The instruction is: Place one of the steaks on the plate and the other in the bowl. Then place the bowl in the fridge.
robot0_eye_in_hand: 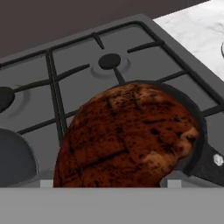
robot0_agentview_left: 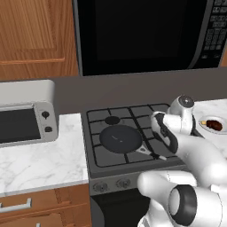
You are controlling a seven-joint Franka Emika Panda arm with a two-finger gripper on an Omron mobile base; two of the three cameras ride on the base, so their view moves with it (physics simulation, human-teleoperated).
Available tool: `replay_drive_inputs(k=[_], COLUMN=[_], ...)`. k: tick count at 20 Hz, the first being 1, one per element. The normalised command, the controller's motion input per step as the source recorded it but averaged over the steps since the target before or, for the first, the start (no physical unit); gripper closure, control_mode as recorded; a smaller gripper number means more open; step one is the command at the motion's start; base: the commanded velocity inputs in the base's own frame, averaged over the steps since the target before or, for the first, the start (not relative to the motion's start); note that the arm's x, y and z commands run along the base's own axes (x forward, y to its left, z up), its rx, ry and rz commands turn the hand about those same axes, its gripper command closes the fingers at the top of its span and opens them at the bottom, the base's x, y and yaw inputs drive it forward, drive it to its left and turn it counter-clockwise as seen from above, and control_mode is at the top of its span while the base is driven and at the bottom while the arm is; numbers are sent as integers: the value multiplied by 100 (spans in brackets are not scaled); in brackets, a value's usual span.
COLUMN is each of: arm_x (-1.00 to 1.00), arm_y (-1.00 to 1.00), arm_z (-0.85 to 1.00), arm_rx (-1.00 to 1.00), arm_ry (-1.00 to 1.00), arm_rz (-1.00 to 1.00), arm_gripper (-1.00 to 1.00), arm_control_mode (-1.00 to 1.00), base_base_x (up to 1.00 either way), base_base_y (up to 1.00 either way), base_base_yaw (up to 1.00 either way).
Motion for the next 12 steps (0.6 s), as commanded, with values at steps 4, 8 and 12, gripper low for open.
replay_drive_inputs(k=[4, 8, 12], arm_x=[-41, -55, -55], arm_y=[28, 27, 25], arm_z=[22, 0, 1], arm_rx=[0, 0, 0], arm_ry=[1, 0, 0], arm_rz=[0, 0, 0], arm_gripper=[100, 100, 100], arm_control_mode=[-100, -100, -100], base_base_x=[0, 0, 0], base_base_y=[0, 0, 0], base_base_yaw=[0, 0, 0])
